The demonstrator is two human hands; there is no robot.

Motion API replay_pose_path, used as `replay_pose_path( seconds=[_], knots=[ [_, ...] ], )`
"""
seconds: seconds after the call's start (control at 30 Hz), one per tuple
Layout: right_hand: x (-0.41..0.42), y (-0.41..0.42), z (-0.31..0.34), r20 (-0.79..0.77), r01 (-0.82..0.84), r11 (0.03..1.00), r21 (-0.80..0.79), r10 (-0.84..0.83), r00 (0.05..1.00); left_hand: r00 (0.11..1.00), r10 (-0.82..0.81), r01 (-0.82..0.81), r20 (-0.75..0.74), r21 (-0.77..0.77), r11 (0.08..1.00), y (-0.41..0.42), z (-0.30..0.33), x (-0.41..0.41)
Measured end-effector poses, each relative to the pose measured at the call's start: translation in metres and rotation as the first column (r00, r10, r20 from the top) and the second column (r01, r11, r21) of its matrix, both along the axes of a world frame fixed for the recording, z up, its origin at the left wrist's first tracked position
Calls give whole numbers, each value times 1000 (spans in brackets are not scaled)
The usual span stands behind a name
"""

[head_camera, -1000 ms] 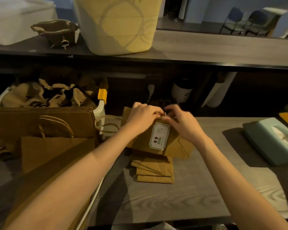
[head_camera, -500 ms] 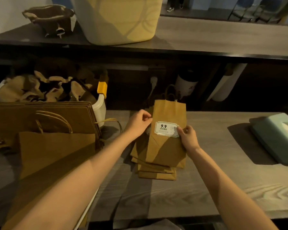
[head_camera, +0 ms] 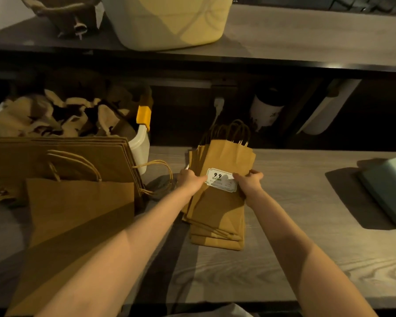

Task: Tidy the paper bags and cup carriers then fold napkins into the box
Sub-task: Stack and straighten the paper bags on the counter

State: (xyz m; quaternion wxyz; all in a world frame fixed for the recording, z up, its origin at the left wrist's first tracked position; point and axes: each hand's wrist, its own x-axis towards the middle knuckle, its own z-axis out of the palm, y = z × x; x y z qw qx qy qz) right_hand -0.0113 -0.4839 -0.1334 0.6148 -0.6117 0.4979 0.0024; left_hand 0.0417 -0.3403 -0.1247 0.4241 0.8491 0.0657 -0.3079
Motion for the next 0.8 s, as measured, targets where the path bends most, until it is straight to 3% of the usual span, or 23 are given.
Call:
replay_pose_path(
  seconds=[0.07,0.17,0.33,0.47,0.63,0.8],
  knots=[
    [3,1,2,-37,25,995,93,-22,999,998,24,-26,-54,-45,999,1,0,1],
    [2,3,-3,-46,-75,991,107,81,996,996,-18,11,-88,-81,997,1,0,-3],
    [-7,-1,-3,-32,-105,986,132,111,993,998,-50,45,-47,-102,994,4,0,-13],
    [-20,-8,9,-1,-117,993,20,117,993,992,-97,109,76,-173,979,2,11,-21],
    [-43,-10,40,190,-114,985,-129,137,972,960,-152,200,235,-196,960,-5,38,-30],
    [-56,-10,80,378,-147,946,-289,253,890,910,-176,278,375,-240,930,-5,69,-30]
  ],
)
